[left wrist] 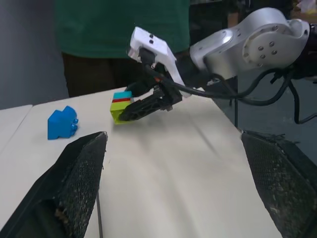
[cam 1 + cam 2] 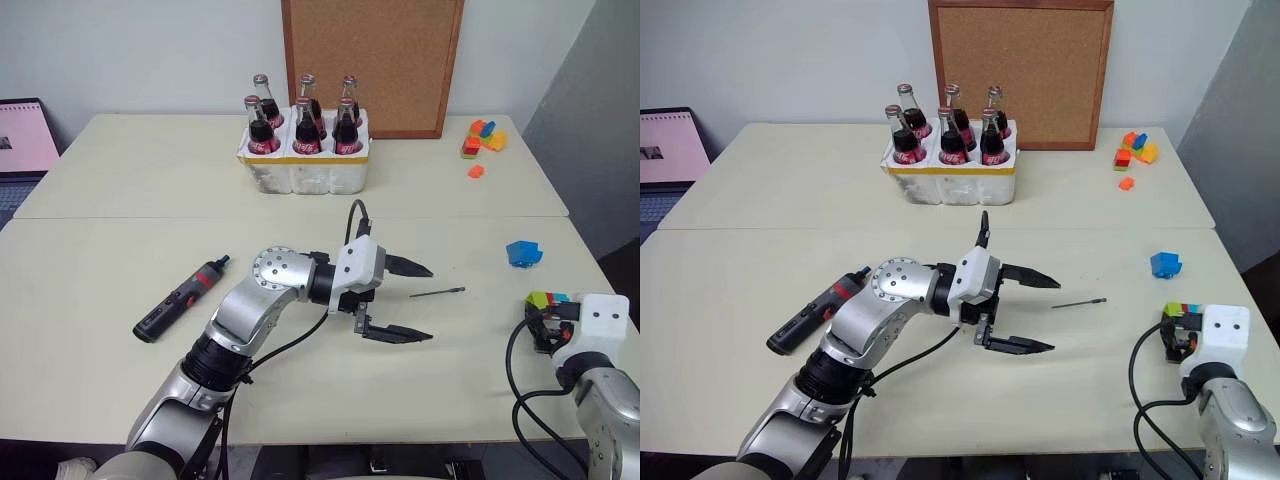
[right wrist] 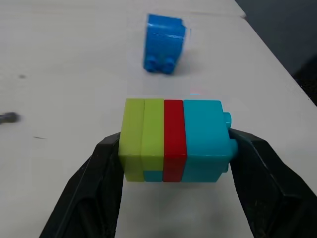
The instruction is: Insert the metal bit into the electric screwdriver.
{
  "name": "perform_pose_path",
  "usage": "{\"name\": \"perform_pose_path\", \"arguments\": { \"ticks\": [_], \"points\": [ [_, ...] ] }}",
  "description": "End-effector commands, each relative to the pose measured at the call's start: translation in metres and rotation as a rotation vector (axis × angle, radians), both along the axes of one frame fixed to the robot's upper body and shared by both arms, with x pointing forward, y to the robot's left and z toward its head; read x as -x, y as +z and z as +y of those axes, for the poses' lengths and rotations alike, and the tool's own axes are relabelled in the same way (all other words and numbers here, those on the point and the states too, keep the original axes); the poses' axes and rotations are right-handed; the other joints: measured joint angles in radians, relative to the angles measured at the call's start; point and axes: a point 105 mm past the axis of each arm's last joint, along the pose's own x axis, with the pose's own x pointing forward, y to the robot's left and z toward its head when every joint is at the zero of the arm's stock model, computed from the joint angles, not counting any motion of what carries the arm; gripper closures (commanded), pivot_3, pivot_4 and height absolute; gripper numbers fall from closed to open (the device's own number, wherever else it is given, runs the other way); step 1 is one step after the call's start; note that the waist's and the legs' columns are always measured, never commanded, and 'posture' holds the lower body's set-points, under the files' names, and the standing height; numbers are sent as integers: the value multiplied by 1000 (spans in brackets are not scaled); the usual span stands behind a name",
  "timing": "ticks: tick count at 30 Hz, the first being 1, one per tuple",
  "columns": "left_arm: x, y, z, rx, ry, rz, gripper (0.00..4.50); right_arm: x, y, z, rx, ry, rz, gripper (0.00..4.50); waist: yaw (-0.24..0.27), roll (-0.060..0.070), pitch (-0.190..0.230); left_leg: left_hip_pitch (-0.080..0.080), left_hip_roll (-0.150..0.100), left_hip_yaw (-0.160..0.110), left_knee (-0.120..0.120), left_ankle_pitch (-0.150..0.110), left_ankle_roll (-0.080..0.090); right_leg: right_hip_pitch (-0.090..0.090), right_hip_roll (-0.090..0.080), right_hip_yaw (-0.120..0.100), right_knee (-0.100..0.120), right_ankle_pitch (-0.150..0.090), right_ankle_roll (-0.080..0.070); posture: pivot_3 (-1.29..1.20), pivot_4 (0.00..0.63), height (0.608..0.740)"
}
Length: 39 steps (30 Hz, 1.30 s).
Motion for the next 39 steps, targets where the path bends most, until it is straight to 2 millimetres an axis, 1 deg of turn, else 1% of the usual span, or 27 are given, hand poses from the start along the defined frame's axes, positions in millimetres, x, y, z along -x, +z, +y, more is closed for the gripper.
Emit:
{"name": "perform_pose_path", "arguments": {
  "ticks": [1,2,3,7,9,10,13,16,17,20,23,24,26,30,32,36,39],
  "points": [
    [4,8,-6,25,-38,-39,0,-3,7,-9,-26,-31,-42,1780,0,0,0,0,0,0,0,0,0,0,0,0,0,0,0,0,150,740],
    [3,8,-7,25,-39,-41,0,-3,7,-10,-31,-37,-47,1780,0,1,0,0,0,0,0,0,0,0,0,0,0,0,0,0,150,740],
    [3,8,-7,25,-39,-43,0,-3,7,-9,-36,-33,-48,1430,0,1,0,0,0,0,0,0,0,0,0,0,0,0,0,0,150,740],
    [2,6,-7,17,-28,-43,0,-2,14,-3,-38,-8,-78,662,0,1,-1,0,0,0,0,0,0,0,0,0,0,0,0,0,150,740],
    [1,5,-5,14,-24,-47,0,-2,17,0,-50,-1,-86,147,0,1,-1,0,0,0,0,0,0,0,0,0,0,0,0,0,150,740],
    [-1,5,-4,8,-11,-51,0,-2,19,1,-38,10,-89,70,0,1,-1,0,0,0,0,0,0,0,0,0,0,0,0,0,150,740],
    [-8,5,3,-8,42,-56,0,1,28,8,3,62,-94,70,0,1,-1,0,0,0,0,0,0,0,0,0,0,0,0,0,150,740],
    [-23,7,20,-31,151,-67,0,8,47,13,143,163,-101,70,0,2,0,0,0,0,0,0,0,0,0,0,0,0,0,0,150,740],
    [-27,8,27,-37,182,-65,0,8,53,21,180,230,-110,70,0,1,0,0,0,0,0,0,0,0,0,0,0,0,0,0,150,740],
    [-39,14,53,-79,288,-81,0,10,71,55,248,487,-141,70,-5,2,0,1,0,0,0,0,0,0,0,0,0,0,0,0,150,740],
    [-49,20,83,-148,394,-83,0,13,83,96,218,754,-171,70,-5,1,0,1,1,-1,0,0,0,0,1,-1,0,0,0,0,150,740],
    [-56,19,102,-230,470,-91,0,14,85,114,221,882,-172,70,-6,1,0,1,2,-1,0,0,0,0,2,-2,0,0,0,0,150,740],
    [-63,18,136,-381,589,-122,0,15,86,139,222,1071,-164,70,-10,0,1,1,2,-1,0,0,0,0,2,-2,0,0,0,0,150,740],
    [-61,21,178,-511,711,-77,0,12,84,162,203,1245,-139,70,-3,-1,2,1,2,-2,-1,0,0,-1,2,-4,-2,0,0,0,150,740],
    [-60,21,196,-558,780,-31,0,11,81,170,204,1325,-119,70,2,-2,2,0,1,-1,-1,0,0,-1,1,-4,-4,0,0,0,150,740],
    [-58,22,217,-597,840,39,0,12,74,181,202,1425,-89,70,9,-4,3,-3,1,-1,0,0,0,-1,-3,-4,-7,-2,2,0,150,740],
    [-63,20,237,-686,888,61,0,12,67,189,217,1494,-87,70,9,-5,4,-3,1,-2,0,0,0,-1,-5,-3,-7,-2,3,0,150,740]
  ]
}}
